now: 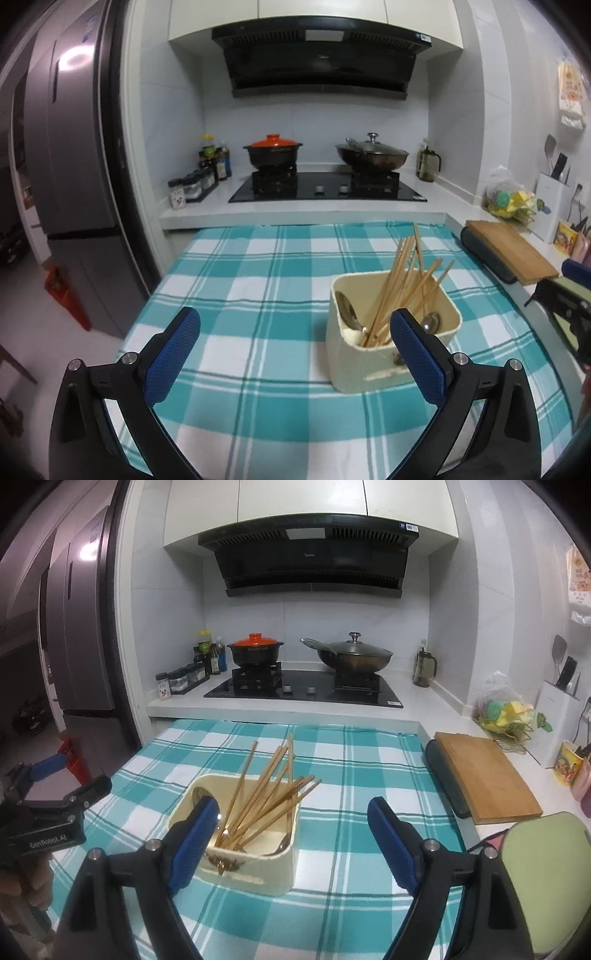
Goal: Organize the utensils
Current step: 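Open both tools in the box and withdraw them over the table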
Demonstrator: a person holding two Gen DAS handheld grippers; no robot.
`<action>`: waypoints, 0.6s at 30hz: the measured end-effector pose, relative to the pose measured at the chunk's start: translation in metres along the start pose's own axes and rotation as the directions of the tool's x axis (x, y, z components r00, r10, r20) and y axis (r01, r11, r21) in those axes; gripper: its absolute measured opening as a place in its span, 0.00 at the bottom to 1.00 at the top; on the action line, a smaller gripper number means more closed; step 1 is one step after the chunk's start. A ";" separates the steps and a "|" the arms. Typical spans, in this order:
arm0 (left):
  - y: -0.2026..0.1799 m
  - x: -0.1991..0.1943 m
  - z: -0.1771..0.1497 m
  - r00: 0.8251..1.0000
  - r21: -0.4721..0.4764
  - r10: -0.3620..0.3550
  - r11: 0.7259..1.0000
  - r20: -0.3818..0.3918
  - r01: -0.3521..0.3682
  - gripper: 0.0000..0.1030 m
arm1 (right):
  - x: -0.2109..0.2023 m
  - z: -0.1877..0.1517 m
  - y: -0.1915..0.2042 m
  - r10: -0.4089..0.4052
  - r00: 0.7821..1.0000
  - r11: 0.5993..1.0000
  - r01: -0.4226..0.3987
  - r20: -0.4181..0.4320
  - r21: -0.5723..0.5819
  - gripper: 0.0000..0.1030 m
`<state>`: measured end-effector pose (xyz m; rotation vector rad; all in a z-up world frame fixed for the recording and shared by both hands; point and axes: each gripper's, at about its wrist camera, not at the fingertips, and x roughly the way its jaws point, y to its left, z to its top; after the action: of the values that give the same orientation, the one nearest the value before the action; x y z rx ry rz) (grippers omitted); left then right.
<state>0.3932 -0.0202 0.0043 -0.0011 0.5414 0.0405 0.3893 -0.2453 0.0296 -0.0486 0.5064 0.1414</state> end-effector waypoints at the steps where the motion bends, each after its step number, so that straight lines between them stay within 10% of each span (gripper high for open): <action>1: 0.002 -0.010 -0.006 1.000 -0.009 0.007 1.000 0.004 -0.007 0.99 | -0.010 -0.007 0.004 -0.004 1.000 1.000 0.004 0.004 0.000 0.88; 18: 0.012 -0.099 -0.059 0.998 0.024 0.056 0.998 0.000 -0.056 1.00 | -0.110 -0.071 0.043 0.001 0.999 0.999 -0.002 0.033 0.035 1.00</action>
<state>0.2773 -0.0129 0.0051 0.0373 0.5422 0.0883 0.2532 -0.2226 0.0204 -0.0114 0.4761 0.1345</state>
